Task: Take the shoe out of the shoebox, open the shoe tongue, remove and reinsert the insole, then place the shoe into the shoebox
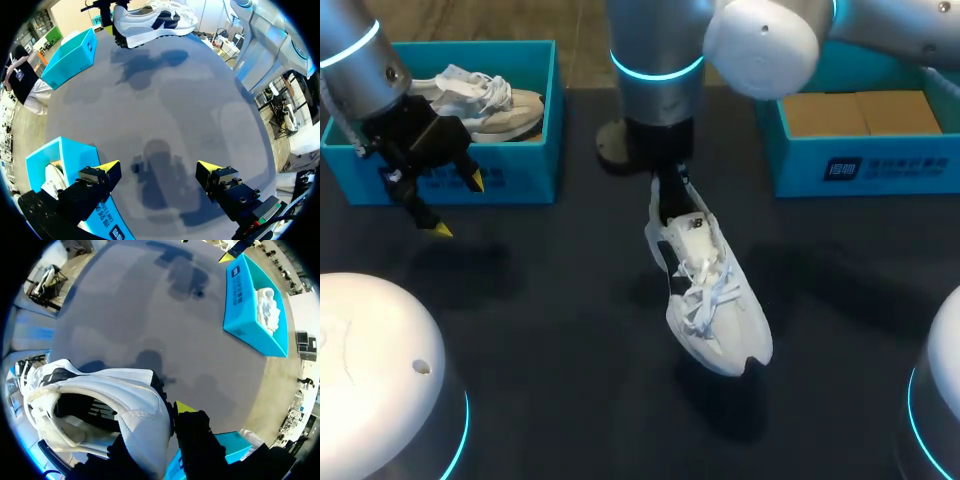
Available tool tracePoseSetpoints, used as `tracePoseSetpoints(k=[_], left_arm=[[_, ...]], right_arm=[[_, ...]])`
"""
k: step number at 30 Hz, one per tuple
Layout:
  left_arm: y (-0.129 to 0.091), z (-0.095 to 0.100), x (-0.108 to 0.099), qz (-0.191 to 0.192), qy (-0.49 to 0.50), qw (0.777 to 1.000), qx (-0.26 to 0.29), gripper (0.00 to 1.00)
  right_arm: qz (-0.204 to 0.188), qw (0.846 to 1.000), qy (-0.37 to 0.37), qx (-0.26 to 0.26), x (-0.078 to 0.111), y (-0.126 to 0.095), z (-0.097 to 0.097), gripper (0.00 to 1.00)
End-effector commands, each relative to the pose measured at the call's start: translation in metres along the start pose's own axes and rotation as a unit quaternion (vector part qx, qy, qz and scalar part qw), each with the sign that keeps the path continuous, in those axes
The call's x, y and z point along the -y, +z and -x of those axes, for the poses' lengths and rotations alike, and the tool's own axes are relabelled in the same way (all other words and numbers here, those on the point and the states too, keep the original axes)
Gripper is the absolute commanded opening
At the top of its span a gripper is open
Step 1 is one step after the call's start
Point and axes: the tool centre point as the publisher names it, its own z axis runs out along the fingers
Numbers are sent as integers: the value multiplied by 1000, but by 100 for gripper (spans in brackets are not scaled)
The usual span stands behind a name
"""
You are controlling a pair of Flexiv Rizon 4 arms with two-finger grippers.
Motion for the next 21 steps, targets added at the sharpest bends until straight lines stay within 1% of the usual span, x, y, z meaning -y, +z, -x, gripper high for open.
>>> tracePoseSetpoints(k=[1, 9, 11, 14, 15, 16, 21], left_arm=[[0, 0, 0, 1, 0, 1000, 0, 100], [0, 0, 0, 1, 0, 1000, 0, 100], [0, 0, 0, 1, 0, 1000, 0, 100], [0, 0, 0, 1, 0, 1000, 0, 100], [0, 0, 0, 1, 0, 1000, 0, 100], [0, 0, 0, 1, 0, 1000, 0, 100], [0, 0, 0, 1, 0, 1000, 0, 100]], right_arm=[[-12, 1000, -12, -4, 7, -13, 15, 0], [-35, 999, -29, 8, 33, -30, 35, 0], [-29, 999, -32, 16, 46, -32, 38, 0], [-36, 999, -33, 17, 65, -34, 42, 0], [-42, 999, -29, 15, 78, -34, 45, 0], [-38, 999, -28, 18, 87, -35, 47, 0], [-49, 998, -25, 19, 135, -40, 59, 0]])
